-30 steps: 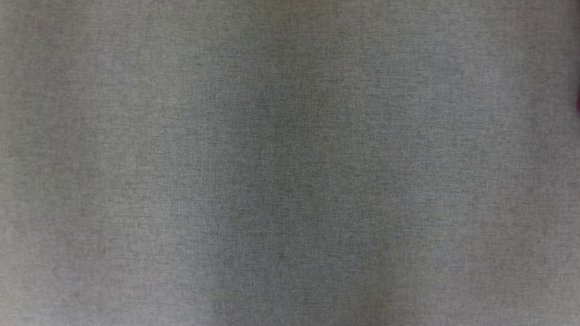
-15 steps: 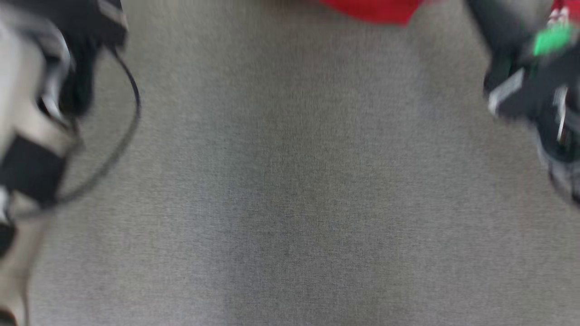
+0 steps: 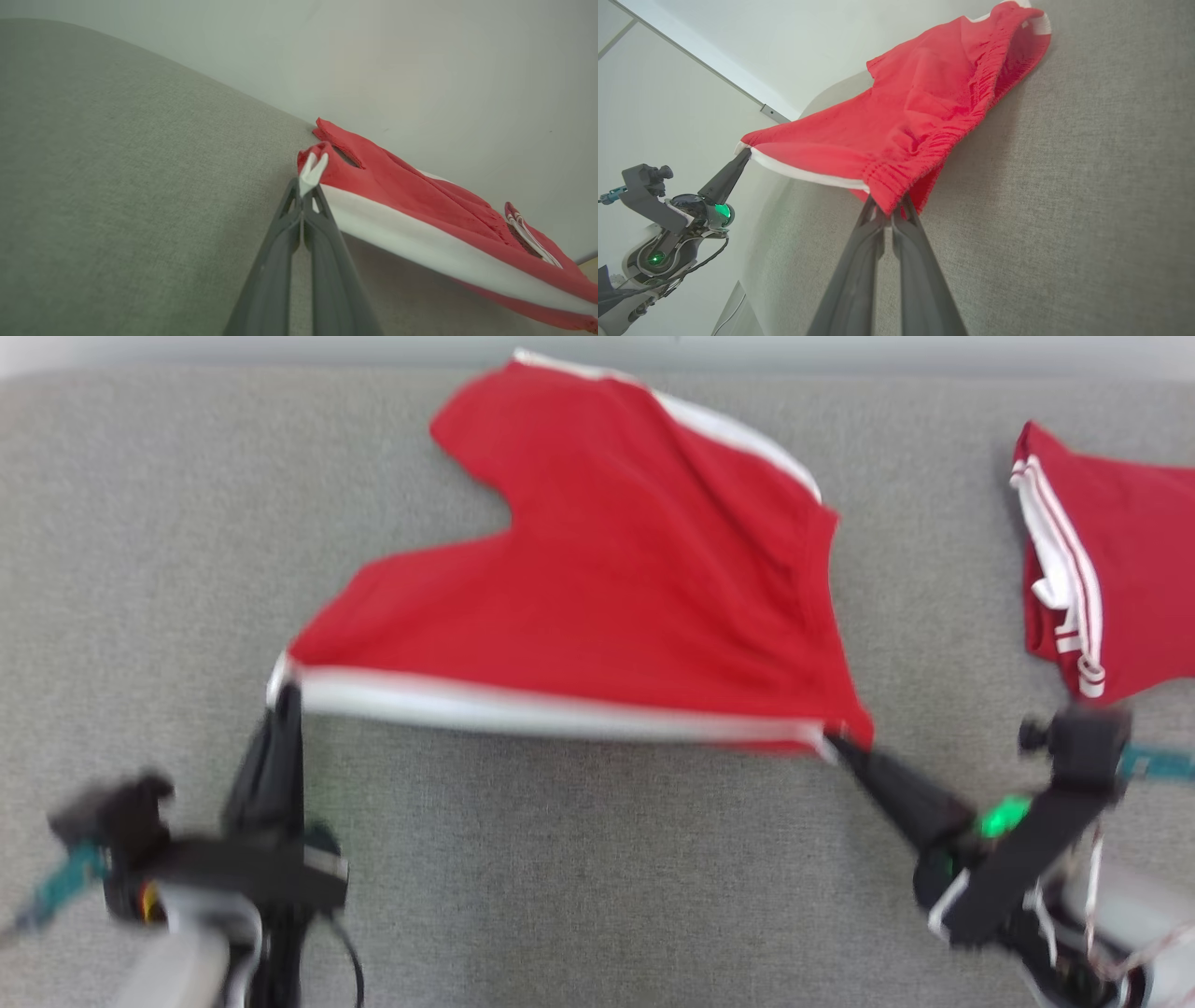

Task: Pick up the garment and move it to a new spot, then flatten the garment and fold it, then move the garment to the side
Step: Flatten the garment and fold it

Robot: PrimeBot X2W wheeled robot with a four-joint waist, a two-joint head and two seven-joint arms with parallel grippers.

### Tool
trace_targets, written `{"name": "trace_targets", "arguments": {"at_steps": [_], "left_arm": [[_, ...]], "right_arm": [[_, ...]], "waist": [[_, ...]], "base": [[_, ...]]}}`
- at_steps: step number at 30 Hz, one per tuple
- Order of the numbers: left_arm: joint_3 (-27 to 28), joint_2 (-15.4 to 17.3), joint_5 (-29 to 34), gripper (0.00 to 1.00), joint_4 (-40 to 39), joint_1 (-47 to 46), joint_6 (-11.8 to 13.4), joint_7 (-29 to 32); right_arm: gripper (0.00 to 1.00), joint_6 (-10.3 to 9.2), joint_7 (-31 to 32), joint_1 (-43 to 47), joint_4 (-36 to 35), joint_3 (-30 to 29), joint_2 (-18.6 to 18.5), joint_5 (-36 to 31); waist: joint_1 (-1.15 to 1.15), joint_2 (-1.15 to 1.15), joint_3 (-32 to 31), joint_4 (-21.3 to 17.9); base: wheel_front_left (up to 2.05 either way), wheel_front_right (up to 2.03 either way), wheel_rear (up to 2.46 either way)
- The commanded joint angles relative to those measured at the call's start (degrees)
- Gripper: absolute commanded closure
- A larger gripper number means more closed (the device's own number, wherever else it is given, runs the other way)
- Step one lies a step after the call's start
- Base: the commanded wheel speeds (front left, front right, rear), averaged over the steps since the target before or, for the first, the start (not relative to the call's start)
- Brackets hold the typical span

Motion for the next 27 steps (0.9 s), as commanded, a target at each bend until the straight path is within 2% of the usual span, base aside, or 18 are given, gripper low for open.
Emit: {"name": "trace_targets", "arguments": {"at_steps": [1, 6, 11, 16, 23, 27], "left_arm": [[1.8, -0.9, 0.7, 1.0, 0.1, 3.6, 0.0, -0.3], [6.8, -4.3, 4.6, 1.0, 1.1, 13.6, -0.6, -0.3], [13.1, -6.8, 7.6, 1.0, 3.3, 21.0, -2.5, -0.3], [18.3, -8.3, 11.6, 1.0, 4.3, 26.0, -3.8, -0.4], [21.1, -7.6, 14.8, 1.0, 4.2, 25.8, -5.1, -0.4], [21.2, -7.0, 16.1, 1.0, 3.0, 23.1, -5.9, -0.4]], "right_arm": [[1.0, 0.06, -0.1, 3.0, 0.3, -0.4, 0.5, -0.8], [1.0, 0.06, -0.1, 12.0, 0.4, -0.5, 1.8, -1.8], [1.0, 0.06, -0.1, 19.8, -0.9, 1.5, 2.8, -1.5], [1.0, 0.04, 0.0, 25.4, -3.0, 5.3, 1.6, -0.4], [1.0, -0.02, 0.7, 25.6, -3.8, 7.0, 1.5, -2.2], [1.0, -0.02, 0.3, 23.5, -4.7, 5.6, 2.5, -2.6]], "waist": [[0.02, 0.01, -2.6, -0.1], [0.02, 0.01, -5.6, 0.1], [0.02, 0.01, -9.4, -0.1], [0.02, 0.01, -11.9, 0.1], [0.02, 0.01, -11.0, -0.3], [0.02, 0.01, -10.5, -1.5]], "base": [[0.0, 0.0, 0.0], [0.0, 0.0, 0.0], [0.0, 0.0, 0.0], [0.0, 0.0, 0.0], [0.0, 0.0, 0.0], [0.0, 0.0, 0.0]]}}
